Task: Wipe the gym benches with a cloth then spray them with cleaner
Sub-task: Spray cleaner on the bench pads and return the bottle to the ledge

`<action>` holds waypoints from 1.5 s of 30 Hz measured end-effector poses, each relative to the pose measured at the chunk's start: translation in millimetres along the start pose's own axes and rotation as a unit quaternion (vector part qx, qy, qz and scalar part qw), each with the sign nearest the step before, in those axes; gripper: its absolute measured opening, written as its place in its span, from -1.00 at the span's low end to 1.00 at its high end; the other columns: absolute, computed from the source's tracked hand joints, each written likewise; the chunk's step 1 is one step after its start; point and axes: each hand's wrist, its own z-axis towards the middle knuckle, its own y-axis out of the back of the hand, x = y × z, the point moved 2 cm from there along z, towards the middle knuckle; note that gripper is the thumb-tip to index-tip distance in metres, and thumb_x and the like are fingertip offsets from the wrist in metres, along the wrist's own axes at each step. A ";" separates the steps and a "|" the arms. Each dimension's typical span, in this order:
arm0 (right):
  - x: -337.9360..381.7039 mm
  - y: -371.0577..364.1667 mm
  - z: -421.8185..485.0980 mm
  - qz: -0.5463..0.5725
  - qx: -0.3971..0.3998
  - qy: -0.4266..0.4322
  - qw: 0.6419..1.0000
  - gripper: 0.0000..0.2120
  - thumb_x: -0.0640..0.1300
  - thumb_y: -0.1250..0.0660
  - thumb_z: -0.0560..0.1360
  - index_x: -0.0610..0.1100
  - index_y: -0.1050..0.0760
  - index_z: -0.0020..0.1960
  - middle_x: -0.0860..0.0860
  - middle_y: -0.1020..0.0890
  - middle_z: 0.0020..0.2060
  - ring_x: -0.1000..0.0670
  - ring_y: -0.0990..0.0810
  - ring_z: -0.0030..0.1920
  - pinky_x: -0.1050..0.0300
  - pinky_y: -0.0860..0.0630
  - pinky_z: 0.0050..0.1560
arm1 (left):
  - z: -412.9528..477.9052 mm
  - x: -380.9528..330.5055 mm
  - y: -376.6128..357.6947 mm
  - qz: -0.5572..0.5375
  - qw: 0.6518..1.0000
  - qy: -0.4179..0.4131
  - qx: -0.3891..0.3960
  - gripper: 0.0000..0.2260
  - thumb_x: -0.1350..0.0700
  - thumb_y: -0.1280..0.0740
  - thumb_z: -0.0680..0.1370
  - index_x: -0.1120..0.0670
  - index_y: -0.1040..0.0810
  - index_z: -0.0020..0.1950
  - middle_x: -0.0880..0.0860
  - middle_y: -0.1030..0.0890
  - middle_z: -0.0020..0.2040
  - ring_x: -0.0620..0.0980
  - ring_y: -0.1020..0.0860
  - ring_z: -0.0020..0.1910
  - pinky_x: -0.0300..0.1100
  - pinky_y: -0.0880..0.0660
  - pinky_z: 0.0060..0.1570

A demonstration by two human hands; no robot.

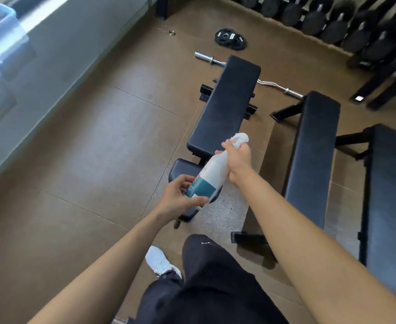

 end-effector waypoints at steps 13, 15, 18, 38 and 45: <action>43.1 -47.9 99.7 0.134 -0.130 -0.027 0.982 -0.71 -0.07 -0.25 0.65 -0.17 -0.40 0.32 -0.07 -0.63 -0.01 0.02 -0.68 -0.23 0.06 -0.64 -0.22 | 148.9 -68.7 76.1 0.118 0.986 -0.059 0.098 -0.47 -0.03 -0.68 0.28 -0.05 -0.60 0.19 -0.05 -0.66 0.00 -0.10 -0.60 -0.06 -0.22 -0.55 -0.03; 51.0 -64.1 132.4 0.174 -0.141 -0.043 0.974 -0.70 -0.08 -0.28 0.64 -0.16 -0.40 0.33 -0.06 -0.64 0.01 0.00 -0.70 -0.21 0.00 -0.67 -0.17 | 194.3 -84.1 93.9 0.157 0.978 -0.063 0.121 -0.47 -0.04 -0.67 0.30 -0.03 -0.60 0.21 -0.06 -0.64 0.01 -0.11 -0.58 -0.05 -0.23 -0.53 -0.03; 66.3 -85.3 169.7 0.208 -0.137 -0.053 0.967 -0.66 -0.07 -0.35 0.61 -0.08 -0.38 0.34 -0.03 -0.64 0.09 0.00 -0.75 -0.17 -0.09 -0.70 -0.10 | 246.1 -102.2 114.0 0.197 0.967 -0.069 0.147 -0.40 -0.19 -0.64 0.25 -0.03 -0.59 0.21 -0.08 -0.64 0.02 -0.10 -0.59 -0.03 -0.12 -0.58 0.03; 230.9 -191.8 336.9 0.139 -0.227 -0.056 0.962 -0.71 -0.02 -0.32 0.63 -0.05 -0.39 0.31 0.03 -0.63 0.02 0.03 -0.75 -0.19 0.13 -0.65 -0.31 | 484.8 -218.7 199.6 0.156 0.955 -0.087 0.239 -0.52 -0.06 -0.68 0.27 -0.08 -0.59 0.10 -0.12 -0.66 -0.03 -0.17 -0.61 -0.05 -0.25 -0.55 -0.05; 283.4 -268.6 397.0 0.170 -0.267 -0.055 0.947 -0.66 -0.05 -0.29 0.64 -0.21 -0.42 0.33 -0.06 -0.63 0.00 -0.01 -0.70 -0.22 0.04 -0.63 -0.17 | 570.0 -255.5 267.0 0.125 0.948 -0.085 0.279 -0.47 -0.03 -0.70 0.23 0.03 -0.59 0.10 -0.13 -0.68 -0.15 -0.25 -0.62 -0.24 -0.32 -0.53 -0.15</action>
